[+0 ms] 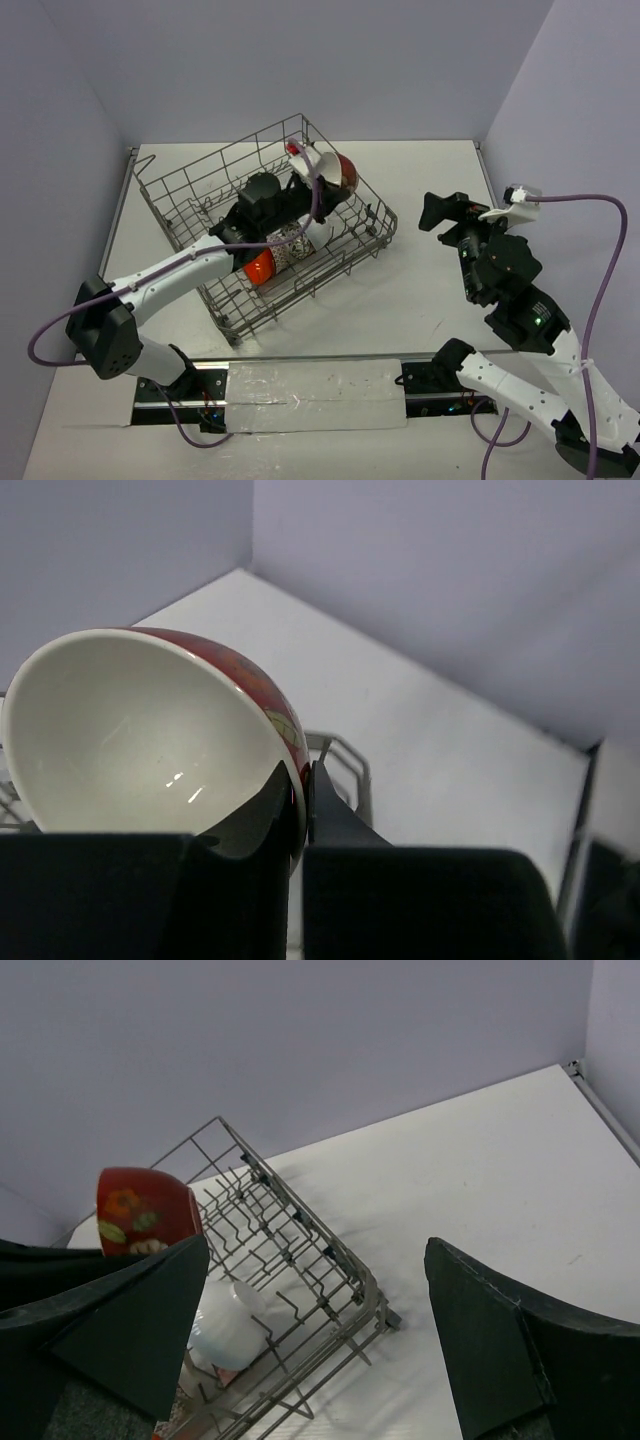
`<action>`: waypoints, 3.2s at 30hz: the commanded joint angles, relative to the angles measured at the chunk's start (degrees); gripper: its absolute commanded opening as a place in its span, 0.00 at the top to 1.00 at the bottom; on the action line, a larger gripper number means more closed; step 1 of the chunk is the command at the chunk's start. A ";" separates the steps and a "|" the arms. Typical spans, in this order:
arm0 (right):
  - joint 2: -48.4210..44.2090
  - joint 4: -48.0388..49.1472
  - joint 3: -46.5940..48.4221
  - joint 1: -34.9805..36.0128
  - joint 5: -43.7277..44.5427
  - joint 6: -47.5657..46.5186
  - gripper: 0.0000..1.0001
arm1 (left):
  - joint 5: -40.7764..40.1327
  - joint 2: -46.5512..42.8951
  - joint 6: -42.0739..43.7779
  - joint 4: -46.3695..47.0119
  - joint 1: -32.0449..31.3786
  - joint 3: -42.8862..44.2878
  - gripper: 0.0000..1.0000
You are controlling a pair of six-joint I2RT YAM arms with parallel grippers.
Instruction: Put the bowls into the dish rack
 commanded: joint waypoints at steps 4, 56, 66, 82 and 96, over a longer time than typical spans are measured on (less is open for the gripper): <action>-0.22 4.90 -2.81 -0.21 2.06 0.32 0.05 | 1.70 2.55 -36.67 39.24 3.76 -5.43 1.00; -4.88 12.72 -11.25 -0.21 6.02 -7.77 0.06 | -19.57 19.17 -72.82 47.73 5.44 -12.73 1.00; -4.88 12.81 -11.08 -0.21 5.93 -8.12 0.06 | -19.84 19.70 -75.73 46.06 5.44 -13.96 0.99; -5.32 12.99 -11.25 -0.21 5.75 -8.21 0.06 | -22.74 19.08 -78.54 42.02 5.44 -16.07 0.91; -5.67 13.16 -11.52 -0.13 5.49 -8.21 0.06 | -22.47 20.84 -80.29 39.64 5.44 -16.86 0.78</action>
